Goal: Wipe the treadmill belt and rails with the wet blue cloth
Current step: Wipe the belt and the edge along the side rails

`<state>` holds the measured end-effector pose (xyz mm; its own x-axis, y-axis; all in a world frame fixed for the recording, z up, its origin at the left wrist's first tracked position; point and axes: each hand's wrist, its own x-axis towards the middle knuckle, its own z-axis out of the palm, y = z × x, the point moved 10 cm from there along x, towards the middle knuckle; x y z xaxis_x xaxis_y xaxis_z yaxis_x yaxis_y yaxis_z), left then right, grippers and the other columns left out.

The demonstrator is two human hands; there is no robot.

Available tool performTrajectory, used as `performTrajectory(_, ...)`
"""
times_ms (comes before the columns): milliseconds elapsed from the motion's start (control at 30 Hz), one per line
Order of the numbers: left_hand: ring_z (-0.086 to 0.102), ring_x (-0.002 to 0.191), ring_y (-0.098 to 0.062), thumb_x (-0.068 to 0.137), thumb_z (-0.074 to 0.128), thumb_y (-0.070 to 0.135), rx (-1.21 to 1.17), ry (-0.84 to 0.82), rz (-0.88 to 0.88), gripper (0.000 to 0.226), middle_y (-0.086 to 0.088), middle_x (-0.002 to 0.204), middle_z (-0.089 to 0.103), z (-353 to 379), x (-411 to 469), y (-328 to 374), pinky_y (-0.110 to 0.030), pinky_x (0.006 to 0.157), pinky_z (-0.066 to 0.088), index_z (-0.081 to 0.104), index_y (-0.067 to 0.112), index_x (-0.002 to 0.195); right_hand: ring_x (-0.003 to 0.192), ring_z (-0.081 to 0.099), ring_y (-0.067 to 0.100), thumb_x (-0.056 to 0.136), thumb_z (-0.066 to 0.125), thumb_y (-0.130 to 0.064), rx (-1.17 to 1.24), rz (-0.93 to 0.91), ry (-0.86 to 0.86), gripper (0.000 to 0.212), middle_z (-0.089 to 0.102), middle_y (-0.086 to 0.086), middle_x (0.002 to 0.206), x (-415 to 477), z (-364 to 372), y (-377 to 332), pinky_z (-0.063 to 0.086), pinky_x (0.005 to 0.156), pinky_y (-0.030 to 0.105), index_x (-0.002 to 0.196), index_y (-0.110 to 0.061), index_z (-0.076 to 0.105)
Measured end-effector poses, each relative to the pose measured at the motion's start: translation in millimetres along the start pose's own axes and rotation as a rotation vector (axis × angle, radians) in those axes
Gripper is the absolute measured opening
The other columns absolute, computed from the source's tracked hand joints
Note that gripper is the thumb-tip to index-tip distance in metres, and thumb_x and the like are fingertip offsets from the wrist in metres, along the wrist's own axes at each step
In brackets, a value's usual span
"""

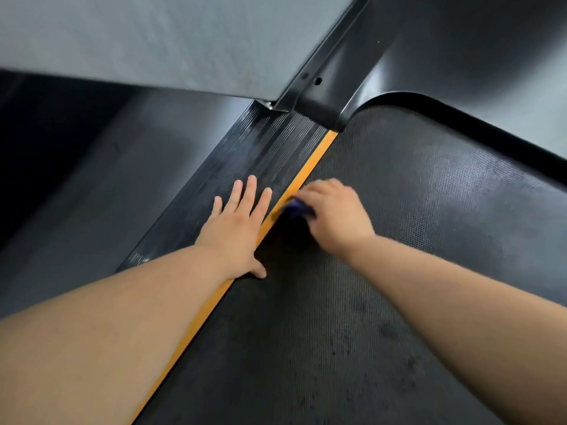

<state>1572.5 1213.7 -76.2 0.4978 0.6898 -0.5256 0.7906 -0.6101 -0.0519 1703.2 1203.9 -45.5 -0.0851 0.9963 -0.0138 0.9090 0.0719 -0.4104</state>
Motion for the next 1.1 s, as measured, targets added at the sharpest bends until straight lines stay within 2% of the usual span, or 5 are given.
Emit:
performTrajectory(133, -0.021, 0.142, -0.033, 0.056, 0.076, 0.068, 0.029, -0.001, 0.001, 0.145, -0.011, 0.153, -0.030, 1.1, 0.3, 0.9, -0.051, 0.114, 0.003, -0.026, 0.018, 0.145, 0.114, 0.045, 0.034, 0.086, 0.053, -0.016, -0.065, 0.478, 0.136, 0.036, 0.055, 0.007, 0.125, 30.1, -44.2, 110.9, 0.040, 0.091, 0.042, 0.121, -0.022, 0.061)
performTrajectory(467, -0.022, 0.141, -0.039, 0.055, 0.079, 0.065, 0.080, -0.085, 0.031, 0.147, -0.015, 0.150, -0.033, 2.0, 1.9, 4.0, -0.056, 0.113, 0.007, -0.026, 0.014, 0.145, 0.107, 0.053, 0.026, 0.085, 0.057, -0.021, -0.010, -0.167, -0.094, 0.034, 0.062, -0.003, 0.116, -33.6, 24.8, -33.9, 0.041, 0.086, 0.040, 0.119, -0.026, 0.062)
performTrajectory(633, -0.022, 0.141, -0.038, 0.055, 0.079, 0.064, 0.110, -0.108, 0.014, 0.148, -0.014, 0.150, -0.034, 1.1, 1.0, 1.4, -0.053, 0.114, 0.008, -0.028, 0.016, 0.144, 0.109, 0.044, 0.032, 0.091, 0.053, -0.022, -0.050, 0.495, 0.142, 0.033, 0.051, 0.009, 0.120, 6.4, -37.4, 97.4, 0.038, 0.086, 0.040, 0.123, -0.019, 0.056)
performTrajectory(933, -0.021, 0.141, -0.037, 0.051, 0.084, 0.058, 0.114, -0.095, -0.052, 0.151, -0.013, 0.151, -0.032, 2.4, 1.5, 2.8, -0.055, 0.114, 0.008, -0.028, 0.014, 0.144, 0.115, 0.042, 0.024, 0.091, 0.051, -0.022, 0.096, 0.047, -0.131, 0.037, 0.049, -0.001, 0.124, -45.1, 39.3, -43.6, 0.035, 0.087, 0.034, 0.128, -0.025, 0.052)
performTrajectory(1100, -0.019, 0.142, -0.038, 0.053, 0.080, 0.064, 0.168, -0.091, -0.041, 0.150, -0.016, 0.151, -0.032, 6.1, 3.4, 1.7, -0.054, 0.114, 0.010, -0.029, 0.013, 0.143, 0.113, 0.041, 0.030, 0.090, 0.053, -0.019, -0.015, 0.488, 0.063, 0.039, 0.049, 0.006, 0.125, -39.1, -11.1, 63.1, 0.037, 0.089, 0.041, 0.129, -0.021, 0.052)
